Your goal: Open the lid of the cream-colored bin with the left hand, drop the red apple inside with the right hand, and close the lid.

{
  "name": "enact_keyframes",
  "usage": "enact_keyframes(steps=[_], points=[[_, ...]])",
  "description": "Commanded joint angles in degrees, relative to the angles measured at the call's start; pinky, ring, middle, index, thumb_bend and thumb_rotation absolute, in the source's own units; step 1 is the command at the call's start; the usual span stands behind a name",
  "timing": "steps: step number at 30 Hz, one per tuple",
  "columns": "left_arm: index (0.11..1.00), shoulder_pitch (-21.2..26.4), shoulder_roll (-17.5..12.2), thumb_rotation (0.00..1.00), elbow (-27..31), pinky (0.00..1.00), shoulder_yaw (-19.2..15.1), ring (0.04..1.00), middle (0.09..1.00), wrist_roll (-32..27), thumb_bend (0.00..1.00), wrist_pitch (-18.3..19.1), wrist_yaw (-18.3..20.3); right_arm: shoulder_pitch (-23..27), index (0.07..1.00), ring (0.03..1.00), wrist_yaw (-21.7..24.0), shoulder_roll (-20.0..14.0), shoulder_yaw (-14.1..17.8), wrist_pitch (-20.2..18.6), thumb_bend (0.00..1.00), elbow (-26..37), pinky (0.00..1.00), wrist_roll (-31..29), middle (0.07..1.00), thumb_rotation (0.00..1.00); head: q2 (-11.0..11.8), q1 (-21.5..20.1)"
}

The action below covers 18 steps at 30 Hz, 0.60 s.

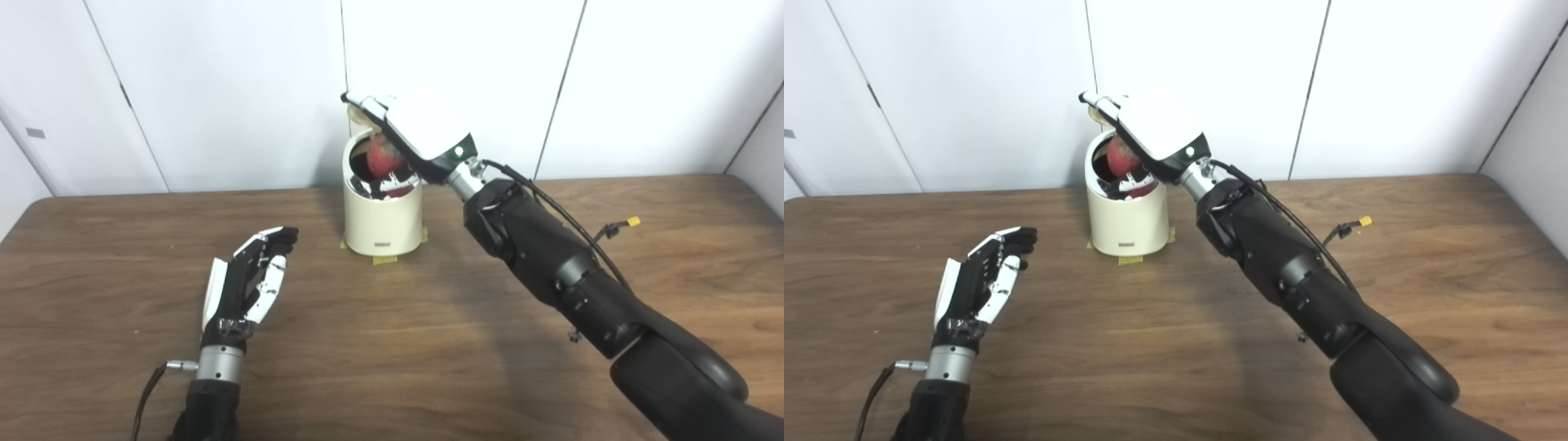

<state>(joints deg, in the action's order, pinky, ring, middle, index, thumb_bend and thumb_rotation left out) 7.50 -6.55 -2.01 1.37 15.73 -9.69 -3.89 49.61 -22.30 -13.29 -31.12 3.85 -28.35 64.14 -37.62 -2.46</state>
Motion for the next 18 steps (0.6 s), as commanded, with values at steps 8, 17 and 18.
enact_keyframes(steps=[8,17,18], points=[[0.729,1.14,0.16,0.70,0.27,0.64,0.15,0.729,0.738,0.16,0.17,-1.10,-0.61,1.81,0.876,0.521,3.41,-0.75,1.66,-2.47,0.98,3.42,0.25,0.09,0.937,0.56,-0.07,-0.09],[0.731,1.11,0.04,0.70,0.22,0.64,0.23,0.731,0.740,-0.02,0.17,-1.53,-0.46,1.49,0.876,0.550,4.99,-0.58,2.38,-2.68,1.00,4.46,0.28,-0.35,0.933,0.53,-0.16,-0.09],[0.731,1.10,0.05,0.70,0.28,0.64,0.23,0.731,0.740,-0.05,0.17,-1.56,-0.45,1.36,0.868,0.532,4.20,-0.50,2.68,-2.11,1.00,4.47,0.27,-0.81,0.924,0.52,-0.17,-0.09]])
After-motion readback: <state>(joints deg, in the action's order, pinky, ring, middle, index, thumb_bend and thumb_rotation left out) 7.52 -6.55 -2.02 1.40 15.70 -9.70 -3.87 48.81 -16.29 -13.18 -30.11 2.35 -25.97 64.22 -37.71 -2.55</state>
